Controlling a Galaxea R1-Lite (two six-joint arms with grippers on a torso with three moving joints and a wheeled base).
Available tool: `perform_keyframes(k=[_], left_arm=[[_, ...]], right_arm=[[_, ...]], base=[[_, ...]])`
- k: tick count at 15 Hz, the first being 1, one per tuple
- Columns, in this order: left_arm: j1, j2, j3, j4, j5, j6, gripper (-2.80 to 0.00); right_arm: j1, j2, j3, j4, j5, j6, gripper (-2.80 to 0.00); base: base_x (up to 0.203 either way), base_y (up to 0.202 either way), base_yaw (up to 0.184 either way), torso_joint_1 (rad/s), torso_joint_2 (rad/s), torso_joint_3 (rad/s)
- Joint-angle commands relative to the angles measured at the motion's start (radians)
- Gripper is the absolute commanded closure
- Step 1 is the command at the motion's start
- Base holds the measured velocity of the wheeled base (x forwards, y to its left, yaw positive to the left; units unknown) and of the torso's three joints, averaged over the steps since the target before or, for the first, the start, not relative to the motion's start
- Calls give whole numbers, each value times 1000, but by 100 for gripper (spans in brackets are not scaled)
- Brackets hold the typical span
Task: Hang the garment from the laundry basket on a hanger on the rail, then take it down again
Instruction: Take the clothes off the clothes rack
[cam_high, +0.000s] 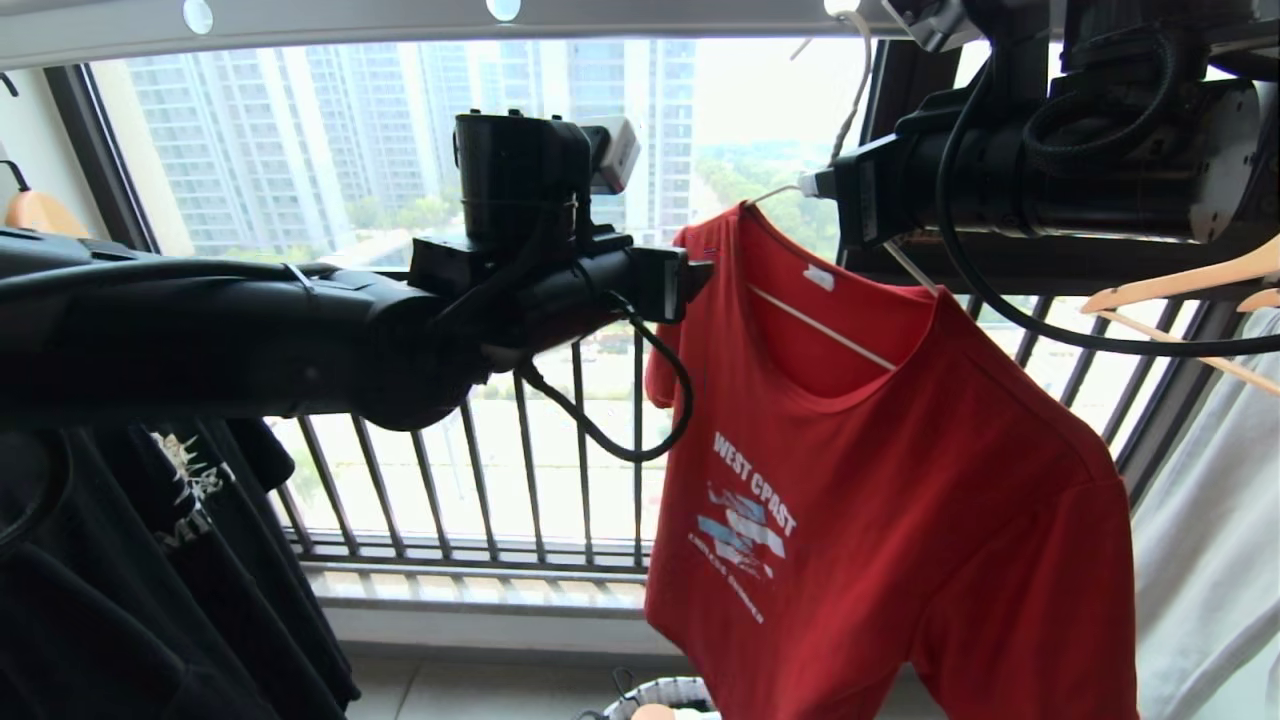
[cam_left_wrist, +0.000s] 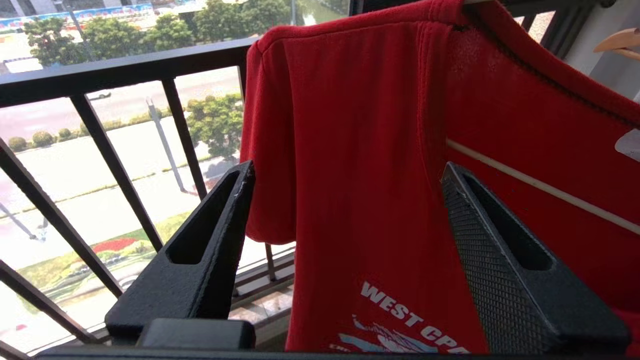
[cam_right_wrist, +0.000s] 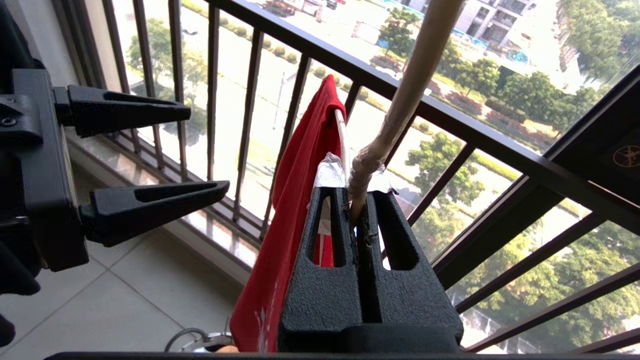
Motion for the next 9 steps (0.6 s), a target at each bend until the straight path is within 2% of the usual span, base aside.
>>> perform_keyframes(k=[1, 3, 5, 9], left_arm=[[-2, -154, 203, -14, 0, 0, 0], [-1, -270, 352, -42, 0, -4, 0], [9, -364, 422, -16, 0, -7, 0], [53, -487, 355, 288, -11, 0, 0]], right_arm=[[0, 1, 0, 1, -1, -1, 0], [0, 1, 0, 2, -1, -1, 0], [0, 1, 0, 5, -1, -1, 0], [0, 5, -4, 10, 7, -4, 0]], base=[[0, 0, 0, 0, 0, 0], [0, 0, 0, 0, 0, 0], [0, 0, 0, 0, 0, 0], [0, 0, 0, 0, 0, 0]])
